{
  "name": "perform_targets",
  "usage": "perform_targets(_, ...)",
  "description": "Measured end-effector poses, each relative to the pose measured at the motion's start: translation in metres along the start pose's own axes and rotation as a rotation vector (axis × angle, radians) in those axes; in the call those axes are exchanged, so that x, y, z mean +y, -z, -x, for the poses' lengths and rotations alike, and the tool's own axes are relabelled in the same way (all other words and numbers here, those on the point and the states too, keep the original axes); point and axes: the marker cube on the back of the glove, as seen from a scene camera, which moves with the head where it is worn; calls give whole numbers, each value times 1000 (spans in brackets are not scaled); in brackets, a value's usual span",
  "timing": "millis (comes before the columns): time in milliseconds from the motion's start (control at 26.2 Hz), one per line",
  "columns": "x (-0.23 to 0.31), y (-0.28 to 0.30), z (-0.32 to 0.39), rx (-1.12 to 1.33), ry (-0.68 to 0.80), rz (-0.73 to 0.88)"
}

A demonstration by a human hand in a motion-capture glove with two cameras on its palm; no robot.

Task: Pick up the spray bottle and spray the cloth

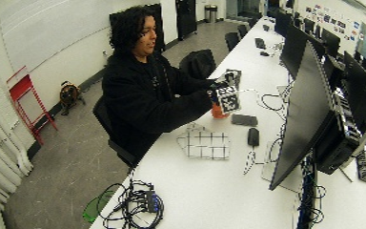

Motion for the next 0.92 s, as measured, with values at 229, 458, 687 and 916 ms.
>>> perform_targets(229,1,-17,-1,34,13,-28)
perform_targets(458,3,-14,-2,49,32,-60)
perform_targets(687,1,-12,-2,49,42,-85)
perform_targets(916,3,-13,-4,45,24,-65)
